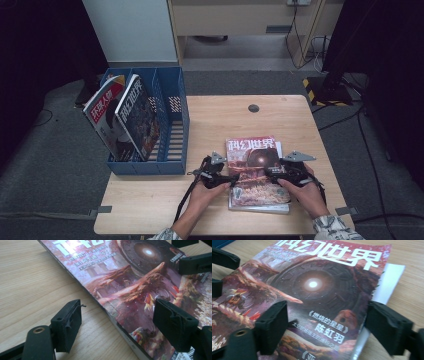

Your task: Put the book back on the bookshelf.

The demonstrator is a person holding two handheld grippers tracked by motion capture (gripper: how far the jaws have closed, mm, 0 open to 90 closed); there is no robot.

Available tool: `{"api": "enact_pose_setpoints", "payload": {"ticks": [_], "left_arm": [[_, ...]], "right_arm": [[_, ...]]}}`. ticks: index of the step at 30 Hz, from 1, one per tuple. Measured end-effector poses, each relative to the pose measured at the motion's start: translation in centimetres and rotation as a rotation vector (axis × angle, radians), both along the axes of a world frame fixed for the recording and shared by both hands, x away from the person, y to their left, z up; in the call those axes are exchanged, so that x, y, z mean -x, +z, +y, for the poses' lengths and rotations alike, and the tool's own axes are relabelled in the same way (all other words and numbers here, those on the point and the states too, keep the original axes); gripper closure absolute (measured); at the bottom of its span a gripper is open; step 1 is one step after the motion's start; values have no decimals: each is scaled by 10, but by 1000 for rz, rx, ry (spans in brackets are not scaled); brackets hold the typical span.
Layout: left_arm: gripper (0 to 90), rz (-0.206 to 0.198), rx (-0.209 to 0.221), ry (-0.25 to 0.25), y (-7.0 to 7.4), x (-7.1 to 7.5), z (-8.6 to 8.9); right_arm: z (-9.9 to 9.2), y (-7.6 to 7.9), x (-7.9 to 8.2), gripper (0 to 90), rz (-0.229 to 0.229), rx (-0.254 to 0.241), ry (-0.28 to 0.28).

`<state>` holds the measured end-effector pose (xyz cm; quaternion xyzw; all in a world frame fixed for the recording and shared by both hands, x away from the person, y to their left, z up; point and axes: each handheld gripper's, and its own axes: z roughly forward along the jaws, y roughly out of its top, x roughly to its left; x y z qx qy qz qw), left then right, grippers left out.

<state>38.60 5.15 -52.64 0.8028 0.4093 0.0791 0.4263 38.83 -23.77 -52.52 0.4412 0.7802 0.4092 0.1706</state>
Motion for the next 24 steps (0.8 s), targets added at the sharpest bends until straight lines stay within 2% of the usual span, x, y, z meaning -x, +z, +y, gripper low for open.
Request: {"api": "enact_pose_setpoints", "payload": {"ticks": [5,12,14,21,24], "left_arm": [[227,10,38,-32,-4,1,-5],[227,17,30,-18,-3,3,-6],[231,22,23,-17,-2,5,-7],[232,33,6,2,0,16,-7],[230,36,-4,-10,1,21,-6]], "right_arm": [[0,-1,0,159,-3,0,4],[-1,-1,1,170,-3,-4,5],[-2,-1,0,187,-9,-6,6],[-1,1,5,194,13,3,26],[-1,2,8,198,16,5,43]]}}
